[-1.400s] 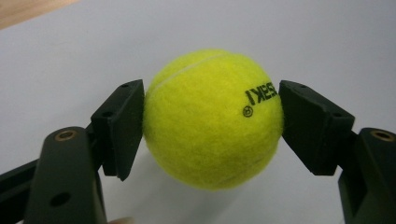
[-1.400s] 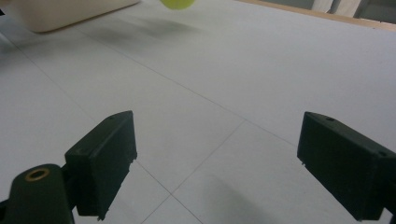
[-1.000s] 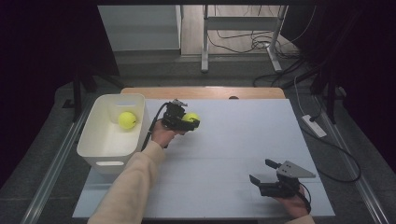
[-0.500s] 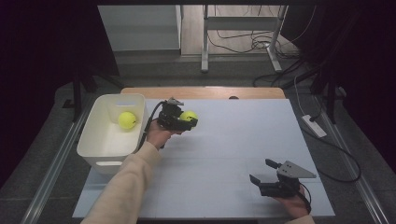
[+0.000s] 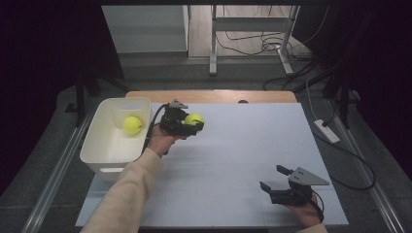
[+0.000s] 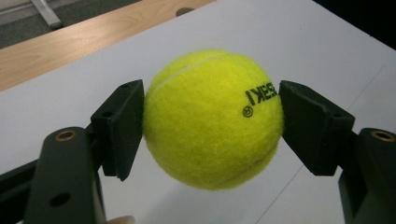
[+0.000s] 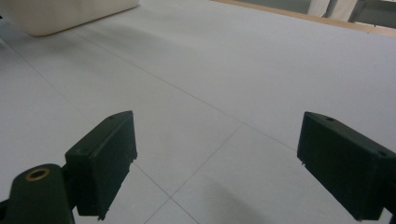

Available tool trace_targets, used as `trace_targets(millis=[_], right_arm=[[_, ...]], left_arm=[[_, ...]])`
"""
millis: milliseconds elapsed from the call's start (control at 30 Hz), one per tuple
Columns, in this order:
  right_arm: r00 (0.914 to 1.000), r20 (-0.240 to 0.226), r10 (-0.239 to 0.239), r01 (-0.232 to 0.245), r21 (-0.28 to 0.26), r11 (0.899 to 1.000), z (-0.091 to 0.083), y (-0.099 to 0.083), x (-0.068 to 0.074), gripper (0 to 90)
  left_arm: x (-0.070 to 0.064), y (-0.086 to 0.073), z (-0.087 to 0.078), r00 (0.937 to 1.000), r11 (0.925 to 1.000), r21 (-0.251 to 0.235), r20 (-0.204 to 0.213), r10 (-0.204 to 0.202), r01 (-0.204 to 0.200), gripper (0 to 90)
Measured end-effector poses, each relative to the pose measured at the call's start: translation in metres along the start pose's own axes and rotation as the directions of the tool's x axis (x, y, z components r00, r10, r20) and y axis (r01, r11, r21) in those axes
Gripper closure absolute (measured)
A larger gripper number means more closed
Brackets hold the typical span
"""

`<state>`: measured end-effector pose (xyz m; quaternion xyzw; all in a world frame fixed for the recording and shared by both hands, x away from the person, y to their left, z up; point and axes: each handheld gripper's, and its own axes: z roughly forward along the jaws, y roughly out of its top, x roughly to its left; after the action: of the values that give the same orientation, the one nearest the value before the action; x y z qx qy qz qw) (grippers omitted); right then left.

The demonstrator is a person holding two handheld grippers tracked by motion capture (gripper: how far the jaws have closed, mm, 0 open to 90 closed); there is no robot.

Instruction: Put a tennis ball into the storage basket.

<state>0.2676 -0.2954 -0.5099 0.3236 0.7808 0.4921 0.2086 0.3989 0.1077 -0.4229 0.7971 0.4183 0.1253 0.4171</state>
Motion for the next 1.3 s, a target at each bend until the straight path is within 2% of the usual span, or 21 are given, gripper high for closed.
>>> trace_targets(millis=[267, 667, 1300], right_arm=[[1.0, 0.001, -0.001, 0.001, 0.0, 1.0, 0.0, 0.0, 0.0, 11.8], [1.0, 0.001, 0.0, 0.0, 0.002, 1.0, 0.0, 0.0, 0.0, 11.9], [1.0, 0.002, -0.001, 0.001, 0.005, 1.0, 0.001, 0.0, 0.0, 11.8]], left_arm=[[-0.003, 0.003, -0.014, 0.9999, 0.9993, -0.036, 0.012, 0.008, -0.008, 27.1], [-0.002, 0.004, -0.025, 0.9998, 0.9975, -0.07, 0.017, 0.006, -0.005, 27.2], [-0.002, 0.006, -0.047, 0.9996, 0.9906, -0.137, 0.029, 0.001, 0.003, 27.2]])
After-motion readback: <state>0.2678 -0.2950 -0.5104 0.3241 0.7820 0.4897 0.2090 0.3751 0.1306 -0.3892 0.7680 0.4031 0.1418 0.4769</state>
